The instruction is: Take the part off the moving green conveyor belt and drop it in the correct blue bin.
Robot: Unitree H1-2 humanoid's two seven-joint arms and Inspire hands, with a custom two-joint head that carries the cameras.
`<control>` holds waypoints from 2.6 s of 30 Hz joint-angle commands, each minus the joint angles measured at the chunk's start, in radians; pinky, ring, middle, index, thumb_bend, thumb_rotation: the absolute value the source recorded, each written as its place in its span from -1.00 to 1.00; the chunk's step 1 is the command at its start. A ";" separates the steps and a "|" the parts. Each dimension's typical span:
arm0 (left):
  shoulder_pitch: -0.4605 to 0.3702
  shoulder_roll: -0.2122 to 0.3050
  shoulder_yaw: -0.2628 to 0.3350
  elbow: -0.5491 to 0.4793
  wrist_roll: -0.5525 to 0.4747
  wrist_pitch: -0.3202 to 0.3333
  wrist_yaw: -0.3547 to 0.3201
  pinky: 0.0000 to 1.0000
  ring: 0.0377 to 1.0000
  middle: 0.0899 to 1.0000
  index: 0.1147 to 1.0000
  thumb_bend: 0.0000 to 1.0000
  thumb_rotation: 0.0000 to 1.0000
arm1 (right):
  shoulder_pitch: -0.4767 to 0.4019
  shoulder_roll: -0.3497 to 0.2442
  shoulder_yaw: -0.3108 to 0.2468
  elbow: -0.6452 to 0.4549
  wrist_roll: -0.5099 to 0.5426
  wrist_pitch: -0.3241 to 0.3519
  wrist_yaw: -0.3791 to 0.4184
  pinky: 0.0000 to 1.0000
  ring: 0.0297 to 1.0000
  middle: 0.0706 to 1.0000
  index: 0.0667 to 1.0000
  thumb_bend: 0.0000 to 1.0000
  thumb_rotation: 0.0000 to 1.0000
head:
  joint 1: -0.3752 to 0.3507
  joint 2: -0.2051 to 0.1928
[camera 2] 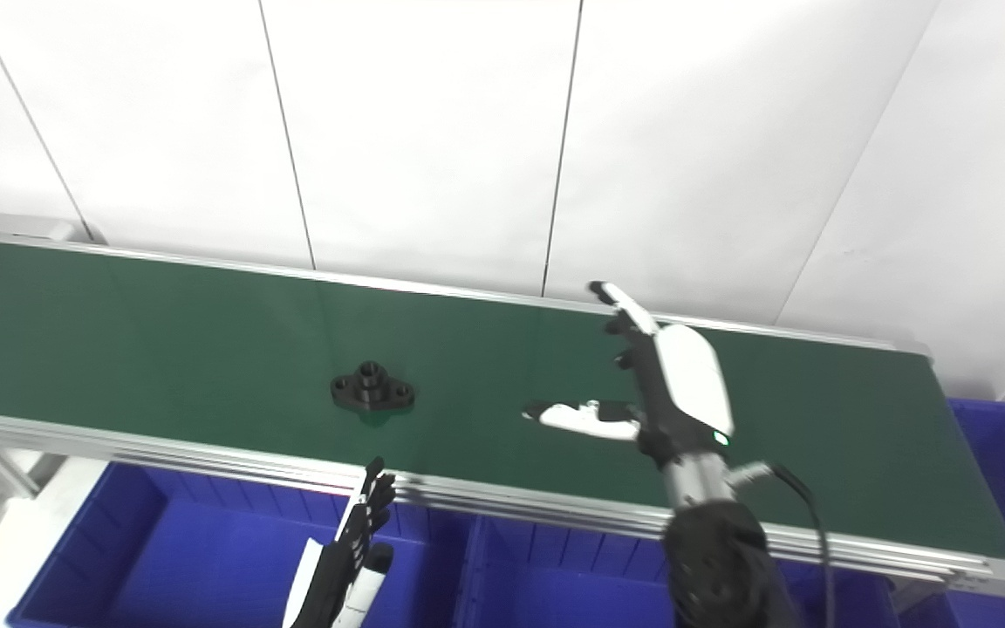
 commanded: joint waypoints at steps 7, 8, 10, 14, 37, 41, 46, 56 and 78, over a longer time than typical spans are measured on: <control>-0.020 -0.031 -0.034 -0.036 0.002 -0.009 0.000 0.84 0.90 0.92 0.97 0.46 1.00 | -0.195 0.042 0.130 0.204 -0.148 0.026 -0.053 -0.19 0.21 0.51 0.65 0.89 -0.20 | -0.005 0.000; -0.019 -0.031 -0.036 -0.037 0.002 -0.008 0.000 0.84 0.90 0.92 0.97 0.46 1.00 | -0.206 0.045 0.139 0.222 -0.153 0.025 -0.059 -0.18 0.20 0.51 0.65 0.89 -0.20 | -0.005 0.000; -0.016 -0.031 -0.040 -0.044 0.008 -0.003 0.000 0.84 0.89 0.92 0.98 0.46 1.00 | -0.242 0.060 0.170 0.276 -0.175 0.031 -0.066 -0.19 0.18 0.49 0.64 0.90 -0.18 | -0.007 0.005; -0.008 -0.032 -0.046 -0.053 0.007 0.004 -0.004 0.84 0.90 0.92 0.98 0.47 1.00 | -0.297 0.086 0.209 0.368 -0.195 0.033 -0.082 -0.24 0.11 0.47 0.62 0.91 -0.16 | -0.006 0.007; 0.053 -0.090 -0.114 -0.110 0.022 0.007 0.010 0.87 0.91 0.94 0.99 0.49 1.00 | -0.454 0.182 0.327 0.762 -0.186 0.053 -0.079 -0.48 -0.33 -0.09 0.47 0.87 -0.09 | 0.040 0.019; 0.060 -0.097 -0.129 -0.104 0.038 0.004 0.015 0.91 0.95 0.96 1.00 0.46 1.00 | -0.454 0.197 0.322 0.803 -0.162 0.047 -0.101 -0.71 -0.63 -0.47 0.41 0.80 -0.15 | 0.059 0.017; 0.070 -0.114 -0.145 -0.105 0.036 0.004 0.019 0.85 0.98 0.99 1.00 0.46 0.92 | -0.446 0.206 0.345 0.848 -0.160 0.018 -0.153 -0.58 -0.46 -0.27 0.35 0.65 -0.17 | 0.078 0.017; 0.095 -0.121 -0.163 -0.139 0.045 0.018 0.028 0.85 0.98 0.98 1.00 0.46 0.91 | -0.451 0.215 0.422 0.975 -0.195 0.010 -0.319 -0.82 -0.75 -0.66 -0.13 0.01 -0.70 | 0.089 0.026; 0.067 -0.104 -0.141 -0.122 0.019 0.029 0.030 0.86 0.95 0.93 1.00 0.52 0.99 | -0.410 0.165 0.340 0.813 -0.072 -0.064 -0.448 -0.84 -0.79 -0.72 -0.14 0.00 -0.68 | 0.014 0.018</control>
